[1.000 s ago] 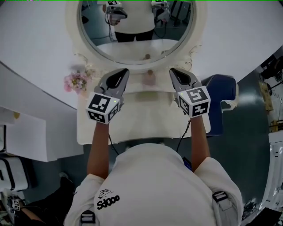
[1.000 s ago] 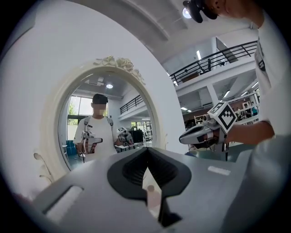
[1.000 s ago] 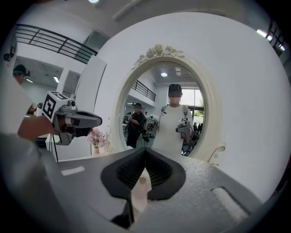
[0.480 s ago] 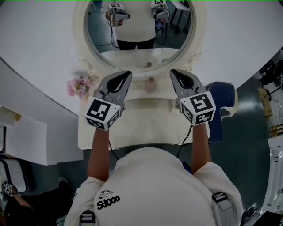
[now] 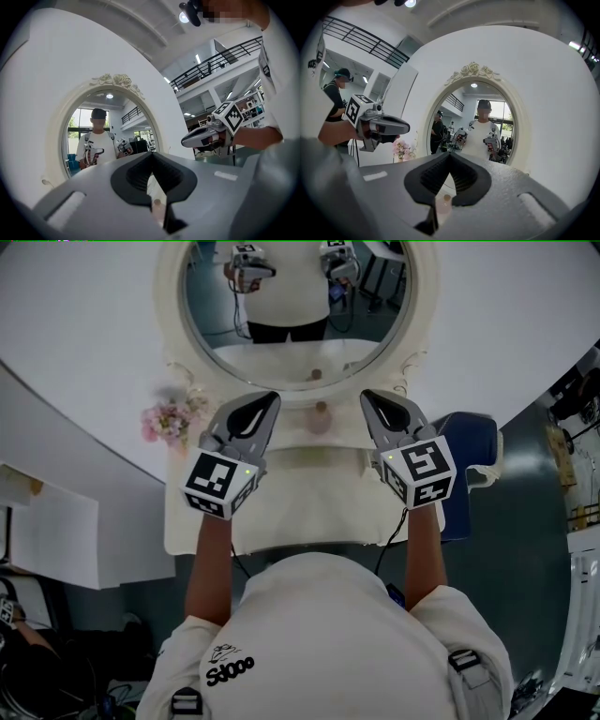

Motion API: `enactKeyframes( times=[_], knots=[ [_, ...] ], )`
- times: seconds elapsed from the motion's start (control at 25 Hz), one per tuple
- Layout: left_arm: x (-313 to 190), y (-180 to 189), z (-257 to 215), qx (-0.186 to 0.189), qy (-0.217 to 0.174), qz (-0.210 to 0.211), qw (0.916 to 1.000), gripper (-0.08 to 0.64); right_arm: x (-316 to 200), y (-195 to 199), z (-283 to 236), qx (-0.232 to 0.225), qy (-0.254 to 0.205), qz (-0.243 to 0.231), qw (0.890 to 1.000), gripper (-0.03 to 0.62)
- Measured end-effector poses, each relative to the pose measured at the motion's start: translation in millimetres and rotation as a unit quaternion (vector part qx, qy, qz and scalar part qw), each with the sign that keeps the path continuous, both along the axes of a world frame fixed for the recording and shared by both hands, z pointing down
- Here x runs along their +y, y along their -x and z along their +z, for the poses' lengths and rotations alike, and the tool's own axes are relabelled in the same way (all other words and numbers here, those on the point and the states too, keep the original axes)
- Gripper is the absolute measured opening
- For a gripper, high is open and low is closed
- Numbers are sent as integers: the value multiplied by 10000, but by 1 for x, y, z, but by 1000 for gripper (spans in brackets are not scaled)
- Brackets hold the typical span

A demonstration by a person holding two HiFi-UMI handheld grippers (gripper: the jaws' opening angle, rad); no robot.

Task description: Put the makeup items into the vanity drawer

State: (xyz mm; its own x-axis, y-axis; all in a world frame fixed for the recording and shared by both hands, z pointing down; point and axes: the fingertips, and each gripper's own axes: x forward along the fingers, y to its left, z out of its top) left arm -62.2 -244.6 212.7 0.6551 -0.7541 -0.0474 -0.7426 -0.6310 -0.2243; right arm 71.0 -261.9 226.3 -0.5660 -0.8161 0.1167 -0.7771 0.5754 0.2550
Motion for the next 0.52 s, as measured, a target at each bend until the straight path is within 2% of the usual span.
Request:
enactKeyframes(
  times=[0.52],
  knots=[
    [14, -8, 0, -9, 28, 10, 10000, 18, 14, -4, -2, -13, 4, -27, 10000, 2]
  ],
)
